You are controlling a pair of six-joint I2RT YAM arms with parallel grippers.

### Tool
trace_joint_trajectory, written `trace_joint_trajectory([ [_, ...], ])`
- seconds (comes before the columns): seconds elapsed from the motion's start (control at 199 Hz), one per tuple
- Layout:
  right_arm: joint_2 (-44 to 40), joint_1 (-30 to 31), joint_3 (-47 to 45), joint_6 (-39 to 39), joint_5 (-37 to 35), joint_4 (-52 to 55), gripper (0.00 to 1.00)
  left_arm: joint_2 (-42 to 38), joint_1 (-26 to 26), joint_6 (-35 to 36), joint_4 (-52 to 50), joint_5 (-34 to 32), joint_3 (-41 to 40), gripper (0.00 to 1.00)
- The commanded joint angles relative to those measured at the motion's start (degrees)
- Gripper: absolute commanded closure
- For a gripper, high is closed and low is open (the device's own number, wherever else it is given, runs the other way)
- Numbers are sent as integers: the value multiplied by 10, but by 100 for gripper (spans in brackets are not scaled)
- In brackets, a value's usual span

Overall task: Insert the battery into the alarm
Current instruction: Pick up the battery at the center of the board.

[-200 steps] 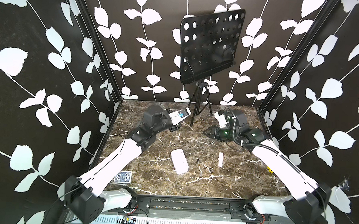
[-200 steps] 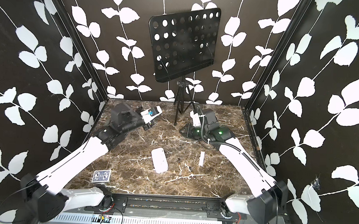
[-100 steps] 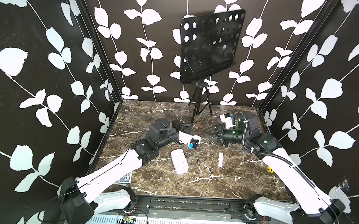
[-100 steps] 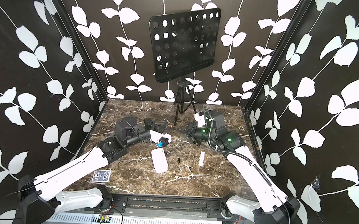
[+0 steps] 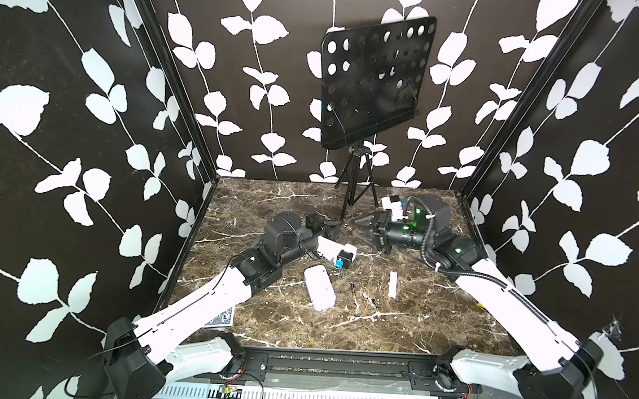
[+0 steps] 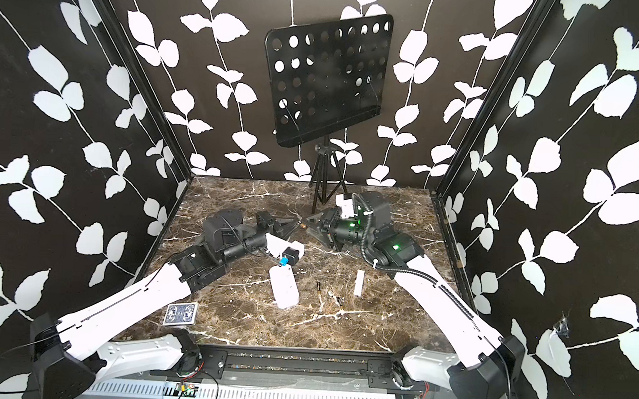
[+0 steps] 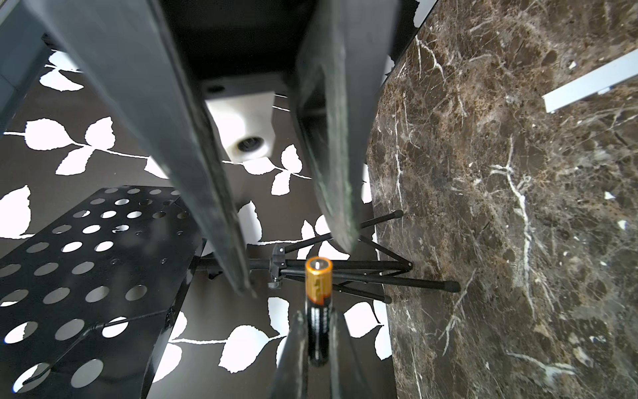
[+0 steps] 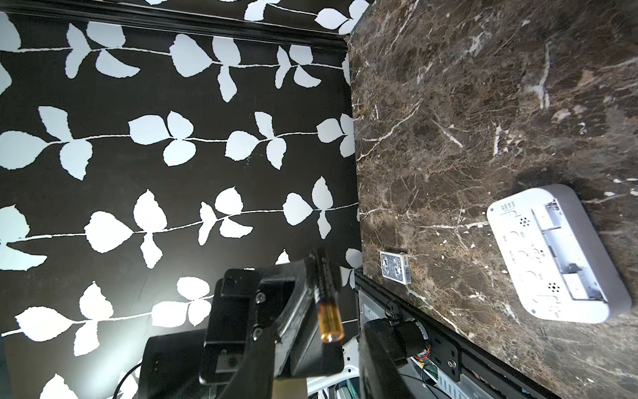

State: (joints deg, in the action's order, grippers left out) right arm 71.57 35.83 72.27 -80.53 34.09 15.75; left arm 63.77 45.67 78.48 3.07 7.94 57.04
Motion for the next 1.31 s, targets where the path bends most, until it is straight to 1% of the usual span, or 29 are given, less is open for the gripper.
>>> trace_joint_trajectory([
  [0.0, 7, 10, 12, -60, -27, -41, 62, -20, 3, -9, -1, 7, -4, 100],
  [0.166, 17, 14, 7, -73, -44, -57, 66, -24, 4, -12, -6, 12, -5, 100],
  [0.296, 26, 15, 15, -77, -49, -70, 73, -27, 4, -12, -13, 14, -5, 100],
  [0.352, 29, 15, 18, -79, -50, -72, 78, -28, 4, -13, -14, 14, -5, 100],
  [0.537, 29, 15, 17, -79, -54, -72, 86, -32, 5, -13, -22, 14, -4, 100],
  [0.588, 29, 16, 17, -78, -55, -72, 87, -32, 4, -13, -25, 11, -3, 100],
  [0.638, 28, 17, 18, -77, -54, -69, 85, -33, 4, -14, -25, 9, -5, 100],
  [0.673, 27, 18, 18, -76, -55, -66, 83, -34, 4, -15, -25, 9, -6, 100],
  [0.703, 26, 18, 18, -76, -56, -63, 78, -34, 4, -16, -23, 8, -8, 100],
  [0.758, 24, 19, 16, -74, -57, -58, 73, -35, 4, -26, -15, 5, -10, 100],
  [0.879, 19, 24, 11, -73, -60, -51, 72, -33, 4, -36, -3, -2, -11, 100],
  [1.22, 20, 35, 16, -73, -73, -44, 91, -30, 4, -44, -24, 2, -9, 100],
  [1.301, 20, 35, 18, -74, -72, -44, 93, -32, 4, -46, -27, -1, -10, 100],
])
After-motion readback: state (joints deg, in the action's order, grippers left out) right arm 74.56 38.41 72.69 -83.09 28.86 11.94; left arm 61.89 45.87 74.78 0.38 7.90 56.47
